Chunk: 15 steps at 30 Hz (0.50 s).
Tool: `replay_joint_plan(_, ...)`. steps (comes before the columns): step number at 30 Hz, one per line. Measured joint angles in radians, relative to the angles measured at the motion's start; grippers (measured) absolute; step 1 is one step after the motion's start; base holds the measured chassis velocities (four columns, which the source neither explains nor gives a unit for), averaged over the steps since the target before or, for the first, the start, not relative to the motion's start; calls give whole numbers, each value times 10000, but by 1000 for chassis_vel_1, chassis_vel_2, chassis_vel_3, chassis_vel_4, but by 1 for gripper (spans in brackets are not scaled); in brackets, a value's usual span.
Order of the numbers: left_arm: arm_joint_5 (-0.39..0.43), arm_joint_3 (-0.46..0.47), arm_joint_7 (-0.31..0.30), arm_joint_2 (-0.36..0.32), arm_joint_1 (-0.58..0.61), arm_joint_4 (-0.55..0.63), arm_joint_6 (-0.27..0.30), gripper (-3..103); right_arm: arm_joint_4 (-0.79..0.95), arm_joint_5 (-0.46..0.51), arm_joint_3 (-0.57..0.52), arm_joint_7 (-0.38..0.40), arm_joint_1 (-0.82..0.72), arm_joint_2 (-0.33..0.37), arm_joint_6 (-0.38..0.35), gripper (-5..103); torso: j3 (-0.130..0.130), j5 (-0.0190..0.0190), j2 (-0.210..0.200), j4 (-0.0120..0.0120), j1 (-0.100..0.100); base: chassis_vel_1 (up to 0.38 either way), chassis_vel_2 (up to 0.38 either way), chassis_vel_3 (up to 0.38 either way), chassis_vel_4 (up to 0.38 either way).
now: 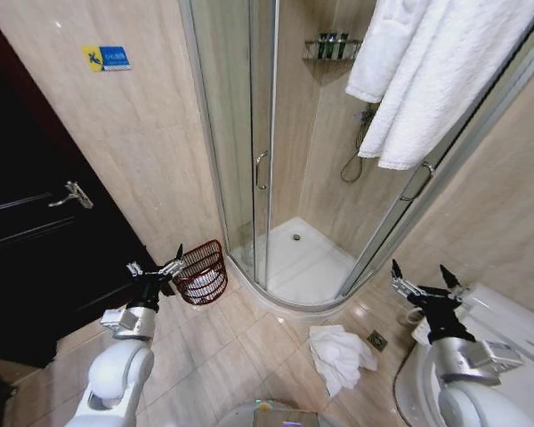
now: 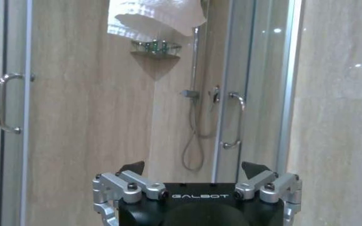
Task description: Discard the used towel into the hamper.
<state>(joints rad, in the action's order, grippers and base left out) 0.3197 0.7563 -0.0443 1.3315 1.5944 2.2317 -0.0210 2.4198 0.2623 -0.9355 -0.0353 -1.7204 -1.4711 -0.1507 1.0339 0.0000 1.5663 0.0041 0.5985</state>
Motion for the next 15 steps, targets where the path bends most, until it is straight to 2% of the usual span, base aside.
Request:
replay_joint_plan(11, -360, -102, -199, 85, -25, -212, -293, 100, -207, 183, 36, 156, 477, 190, 68, 100, -1, 0, 0, -1, -1, 7, 11, 7, 6)
replay_joint_plan(15, -474, -72, -209, 87, 82, -319, -329, 100, -276, 233, 270, 342, 1037, 542, 37, 100, -1, 0, -1, 1, -1, 0, 0, 0, 0)
